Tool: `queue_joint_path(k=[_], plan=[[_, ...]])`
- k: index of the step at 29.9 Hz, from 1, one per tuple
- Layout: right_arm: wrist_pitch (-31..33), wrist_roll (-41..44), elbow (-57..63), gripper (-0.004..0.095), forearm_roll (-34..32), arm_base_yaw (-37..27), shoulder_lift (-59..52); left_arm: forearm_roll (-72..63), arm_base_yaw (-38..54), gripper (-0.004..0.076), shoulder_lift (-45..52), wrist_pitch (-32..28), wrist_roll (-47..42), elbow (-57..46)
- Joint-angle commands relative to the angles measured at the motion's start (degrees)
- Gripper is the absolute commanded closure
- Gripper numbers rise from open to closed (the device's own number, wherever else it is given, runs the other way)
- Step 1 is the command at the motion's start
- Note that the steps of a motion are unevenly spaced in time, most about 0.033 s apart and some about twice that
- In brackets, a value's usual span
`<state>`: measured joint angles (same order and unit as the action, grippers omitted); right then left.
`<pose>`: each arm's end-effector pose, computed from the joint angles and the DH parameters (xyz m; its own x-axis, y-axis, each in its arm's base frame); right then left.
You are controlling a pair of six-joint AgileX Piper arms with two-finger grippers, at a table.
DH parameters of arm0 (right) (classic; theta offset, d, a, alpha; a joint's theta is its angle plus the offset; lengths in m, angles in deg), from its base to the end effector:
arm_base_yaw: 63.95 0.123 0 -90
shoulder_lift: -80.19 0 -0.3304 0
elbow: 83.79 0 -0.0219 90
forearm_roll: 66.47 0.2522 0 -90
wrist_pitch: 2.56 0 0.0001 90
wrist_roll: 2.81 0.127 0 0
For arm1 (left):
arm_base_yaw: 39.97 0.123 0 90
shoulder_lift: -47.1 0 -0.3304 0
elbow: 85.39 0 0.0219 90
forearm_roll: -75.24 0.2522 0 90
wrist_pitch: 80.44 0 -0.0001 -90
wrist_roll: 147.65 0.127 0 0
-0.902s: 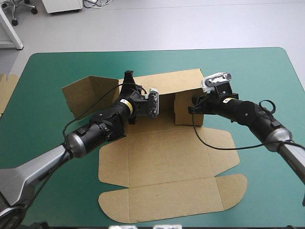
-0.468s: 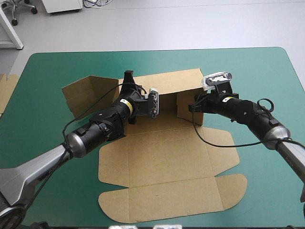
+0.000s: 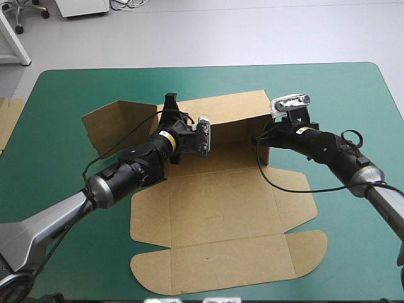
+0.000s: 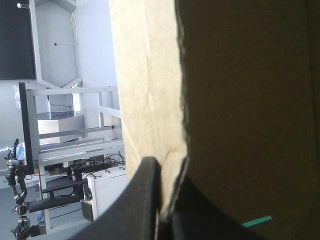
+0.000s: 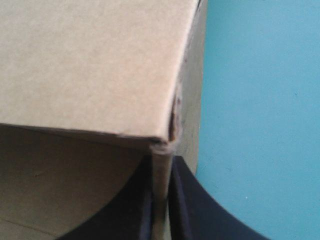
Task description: Fold the box
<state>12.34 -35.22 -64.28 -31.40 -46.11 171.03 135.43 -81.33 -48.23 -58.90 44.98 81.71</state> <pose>0.3318 0.1266 0.3184 -0.5260 -0.1377 -0.8393 -0.4056 0.9080 0.1053 0.3135 -0.2220 0.3349 0.2754 0.9516 -0.1363 0.4837 -0.0147 0.8751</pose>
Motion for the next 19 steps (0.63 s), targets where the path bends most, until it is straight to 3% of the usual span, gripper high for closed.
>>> queue_joint_path(k=[1, 5, 12, 19], plan=[[2.24, -0.55, -1.41, 0.0916, 2.08, 1.09, -0.66, -2.32, -1.05, 0.0734, 1.08, -6.14, -0.91, 0.38], [2.09, -0.55, -1.41, 0.0916, 2.08, 1.09, -0.66, -2.01, -1.05, 0.0685, 2.87, -6.82, -0.91, 0.38], [1.69, 0.3, -1.41, 0.0916, 2.08, 1.09, -0.66, -3.33, -1.05, 0.0363, 5.63, -7.49, -0.91, 0.38], [1.56, 0.77, -1.41, 0.0916, 2.08, 1.09, -0.55, -5.55, -2.83, 0.0337, 7.97, -5.49, -0.91, 0.38]])
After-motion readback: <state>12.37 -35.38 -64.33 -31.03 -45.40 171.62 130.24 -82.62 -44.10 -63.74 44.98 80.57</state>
